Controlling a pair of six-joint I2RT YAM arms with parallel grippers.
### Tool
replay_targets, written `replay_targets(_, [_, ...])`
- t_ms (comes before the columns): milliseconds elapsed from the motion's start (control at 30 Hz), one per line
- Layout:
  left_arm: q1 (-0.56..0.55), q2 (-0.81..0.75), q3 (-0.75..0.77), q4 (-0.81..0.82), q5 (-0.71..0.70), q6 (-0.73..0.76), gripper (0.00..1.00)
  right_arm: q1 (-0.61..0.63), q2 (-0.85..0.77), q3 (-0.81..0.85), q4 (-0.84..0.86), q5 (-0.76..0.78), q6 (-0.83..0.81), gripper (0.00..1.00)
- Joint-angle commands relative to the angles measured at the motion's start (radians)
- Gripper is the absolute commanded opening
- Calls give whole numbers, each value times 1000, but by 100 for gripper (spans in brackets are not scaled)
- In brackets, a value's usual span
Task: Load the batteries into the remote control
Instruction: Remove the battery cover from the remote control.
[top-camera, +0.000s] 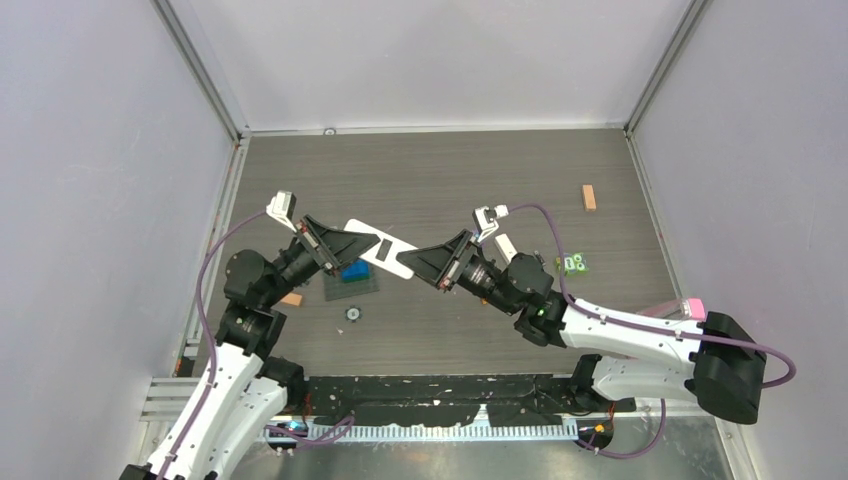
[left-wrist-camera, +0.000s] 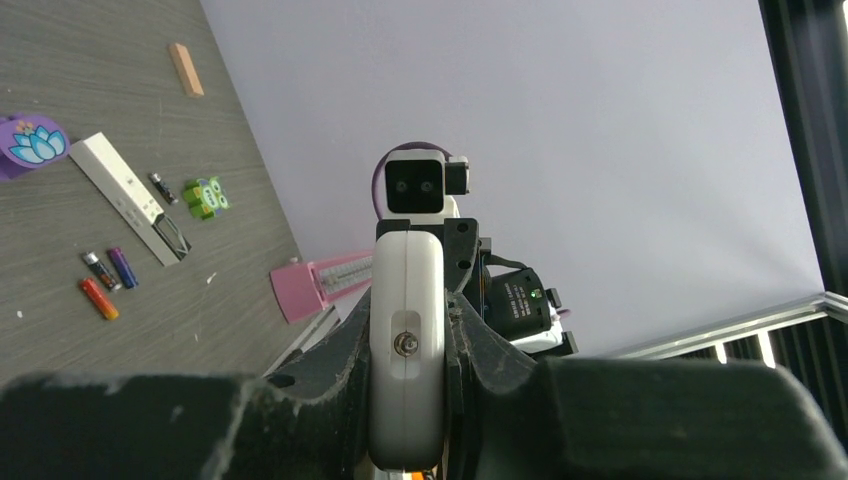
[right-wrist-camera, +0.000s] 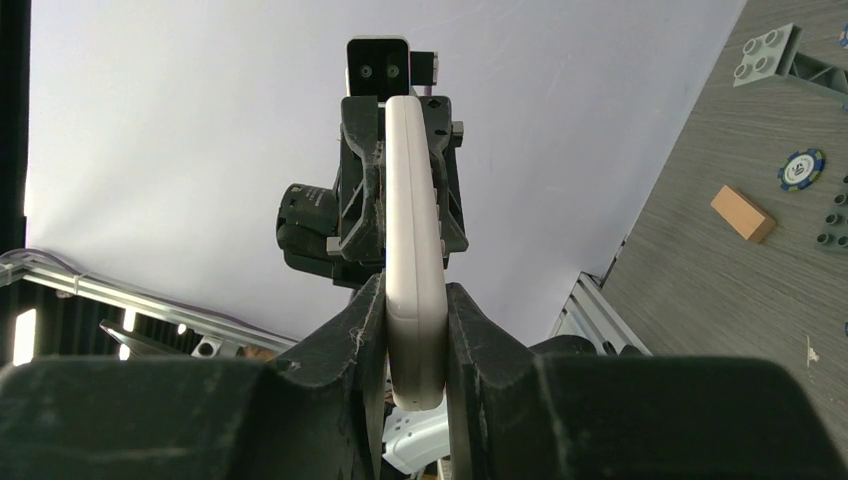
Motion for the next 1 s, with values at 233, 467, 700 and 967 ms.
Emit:
replay_targets(233, [42,-40,-5,88,-187,42,0,-29,-77,-46,-8,-57,-23,26])
replay_targets(467, [41,-48,11,45,-210,76,0,-61,-112,-47,-53,-118,-47,24])
replay_targets(700, [41,-74,-39,41,-300,-32,0,-93,-118,-35,-6,-241,-93,7])
replay_targets(967, [40,-62,-41,72,-303,-37,0,-103,-115,-39,11,-233,-71,23])
